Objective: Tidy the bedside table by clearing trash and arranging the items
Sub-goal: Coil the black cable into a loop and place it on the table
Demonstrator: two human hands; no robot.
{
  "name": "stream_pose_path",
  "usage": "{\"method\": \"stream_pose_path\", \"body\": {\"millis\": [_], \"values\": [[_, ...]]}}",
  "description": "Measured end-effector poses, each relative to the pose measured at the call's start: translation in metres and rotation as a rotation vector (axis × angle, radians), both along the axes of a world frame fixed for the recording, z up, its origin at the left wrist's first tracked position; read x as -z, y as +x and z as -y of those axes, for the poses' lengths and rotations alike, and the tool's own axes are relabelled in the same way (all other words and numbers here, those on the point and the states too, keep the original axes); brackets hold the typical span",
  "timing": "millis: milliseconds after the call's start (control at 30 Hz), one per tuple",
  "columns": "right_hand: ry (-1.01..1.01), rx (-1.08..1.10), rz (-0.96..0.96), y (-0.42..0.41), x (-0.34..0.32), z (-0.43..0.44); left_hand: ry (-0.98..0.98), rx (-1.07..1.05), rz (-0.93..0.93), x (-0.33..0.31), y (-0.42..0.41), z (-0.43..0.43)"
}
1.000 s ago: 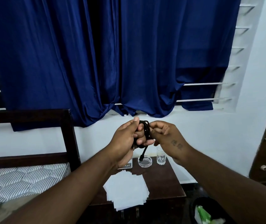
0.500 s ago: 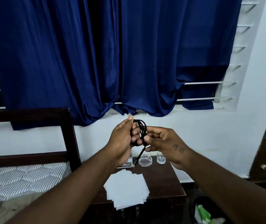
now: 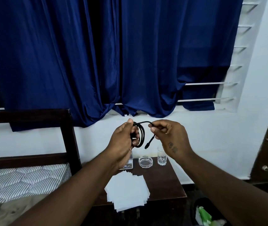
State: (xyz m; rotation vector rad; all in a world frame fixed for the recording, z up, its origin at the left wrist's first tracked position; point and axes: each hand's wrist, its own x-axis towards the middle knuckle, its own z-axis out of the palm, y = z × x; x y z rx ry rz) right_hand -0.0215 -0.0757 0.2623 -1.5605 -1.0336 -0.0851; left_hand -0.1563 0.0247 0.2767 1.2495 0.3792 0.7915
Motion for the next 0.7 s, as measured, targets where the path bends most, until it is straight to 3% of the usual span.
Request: {"method": "stream_pose_path", "body": {"millis": [100,267,433,700], "values": [[0.081,-0.001,-0.034,-0.005,0.001,-0.003,-0.003,0.013,0.001,-0.002,0.000,0.002],[0.148,-0.070,-0.349,-0.011,0.003,-0.013,-0.061,0.154,-0.019,-0.003,-0.001,0.003],[0.172,-0.175,-0.579,-0.024,0.007,-0.014,-0.077,0.143,-0.020,-0.001,0.002,0.001],[0.144,-0.377,-0.666,-0.030,0.011,-0.004,0.006,0.041,-0.046,-0.001,0.004,-0.002]]}}
